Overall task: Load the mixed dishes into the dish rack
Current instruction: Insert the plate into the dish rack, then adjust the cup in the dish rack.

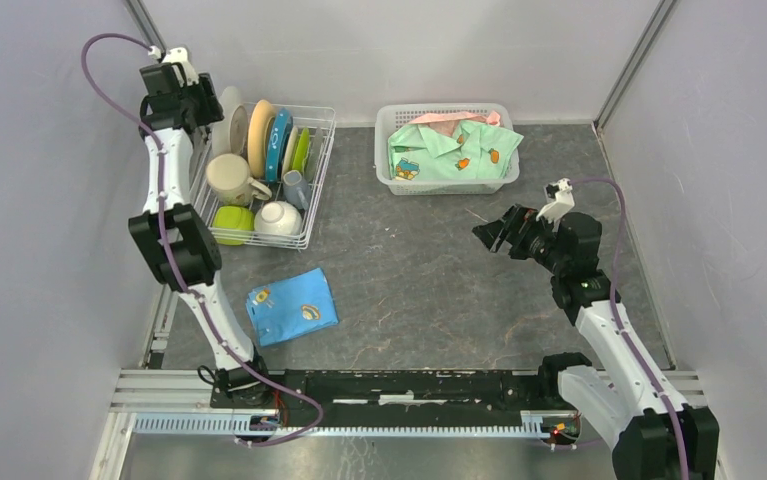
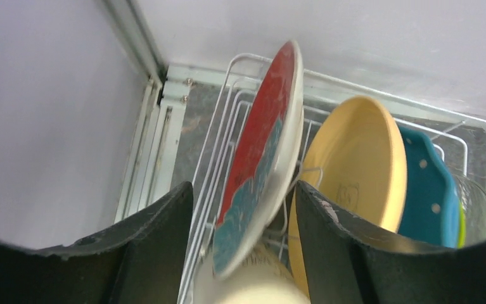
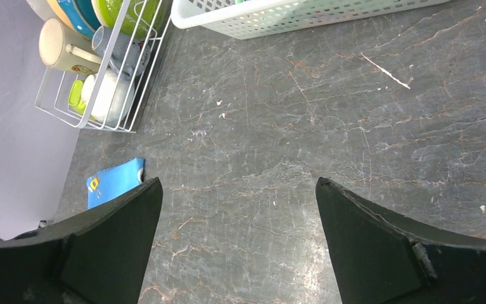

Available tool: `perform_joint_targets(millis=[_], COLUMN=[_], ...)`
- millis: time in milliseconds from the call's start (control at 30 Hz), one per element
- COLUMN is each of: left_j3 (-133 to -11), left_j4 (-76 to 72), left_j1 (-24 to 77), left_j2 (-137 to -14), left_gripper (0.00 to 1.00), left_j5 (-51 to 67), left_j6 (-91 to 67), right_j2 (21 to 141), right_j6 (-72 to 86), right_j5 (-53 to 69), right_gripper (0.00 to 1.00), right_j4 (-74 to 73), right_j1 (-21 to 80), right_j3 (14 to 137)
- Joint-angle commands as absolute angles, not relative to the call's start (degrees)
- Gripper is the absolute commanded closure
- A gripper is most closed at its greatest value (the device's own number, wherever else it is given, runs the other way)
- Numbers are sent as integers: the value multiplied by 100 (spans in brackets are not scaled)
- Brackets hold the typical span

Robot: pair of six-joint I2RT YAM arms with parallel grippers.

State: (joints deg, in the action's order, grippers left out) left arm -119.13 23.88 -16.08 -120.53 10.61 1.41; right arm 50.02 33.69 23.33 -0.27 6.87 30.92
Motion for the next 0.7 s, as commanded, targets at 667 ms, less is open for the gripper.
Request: perform_joint_targets(millis=[667], left_j3=[-7996], left_j4=[1536], left_j1=[-1556], left_j2=[-10104], left_gripper=[53], left_j5=[-1082], left_j6=[-1904], right_j2=[4448], right_j6=[3291], right_j5=[2322], right_gripper=[2], right_j4=[23], right_j1=[1039], right_j3=[3076])
